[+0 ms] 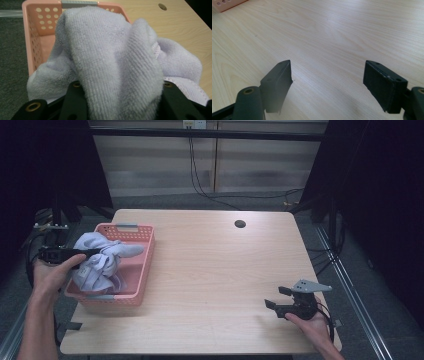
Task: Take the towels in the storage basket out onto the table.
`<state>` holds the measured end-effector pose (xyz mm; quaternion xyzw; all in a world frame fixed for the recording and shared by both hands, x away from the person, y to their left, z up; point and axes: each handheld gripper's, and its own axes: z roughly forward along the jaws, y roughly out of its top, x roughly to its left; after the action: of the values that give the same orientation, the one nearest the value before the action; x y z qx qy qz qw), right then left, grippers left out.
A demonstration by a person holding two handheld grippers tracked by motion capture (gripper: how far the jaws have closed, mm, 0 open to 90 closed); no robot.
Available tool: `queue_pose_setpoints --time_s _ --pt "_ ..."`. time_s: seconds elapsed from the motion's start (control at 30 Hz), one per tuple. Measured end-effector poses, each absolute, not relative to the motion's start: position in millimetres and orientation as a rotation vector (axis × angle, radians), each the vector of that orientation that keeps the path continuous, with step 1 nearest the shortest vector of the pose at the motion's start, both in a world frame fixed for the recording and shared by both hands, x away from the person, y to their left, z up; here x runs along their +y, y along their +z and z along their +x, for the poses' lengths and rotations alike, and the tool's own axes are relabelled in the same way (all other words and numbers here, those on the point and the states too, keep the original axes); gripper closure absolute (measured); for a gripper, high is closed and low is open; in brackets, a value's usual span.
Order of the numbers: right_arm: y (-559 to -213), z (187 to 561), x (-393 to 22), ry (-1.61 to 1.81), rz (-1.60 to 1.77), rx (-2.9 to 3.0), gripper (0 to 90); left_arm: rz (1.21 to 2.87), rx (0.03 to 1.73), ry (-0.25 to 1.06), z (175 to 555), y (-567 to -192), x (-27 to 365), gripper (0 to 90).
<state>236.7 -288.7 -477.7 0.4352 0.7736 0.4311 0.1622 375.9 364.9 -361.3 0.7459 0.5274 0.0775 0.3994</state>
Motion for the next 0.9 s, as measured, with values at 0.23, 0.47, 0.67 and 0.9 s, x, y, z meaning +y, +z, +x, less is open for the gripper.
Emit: queue_pose_setpoints --time_s 0.23,0.47,0.67,0.9 --pt "-477 236 -289 1.233 1.236 2.204 22.4 1.873 1.311 0.225 375 -348 363 60.4" --pt "-477 236 -289 1.234 1.237 2.199 22.3 1.875 1.286 0.252 373 -330 363 60.4" --pt "-477 236 -289 1.236 1.241 2.202 22.3 1.868 1.265 0.278 371 -315 361 60.2" --pt "-477 236 -290 1.236 1.240 2.203 22.2 1.856 1.246 0.308 367 -299 358 60.2"
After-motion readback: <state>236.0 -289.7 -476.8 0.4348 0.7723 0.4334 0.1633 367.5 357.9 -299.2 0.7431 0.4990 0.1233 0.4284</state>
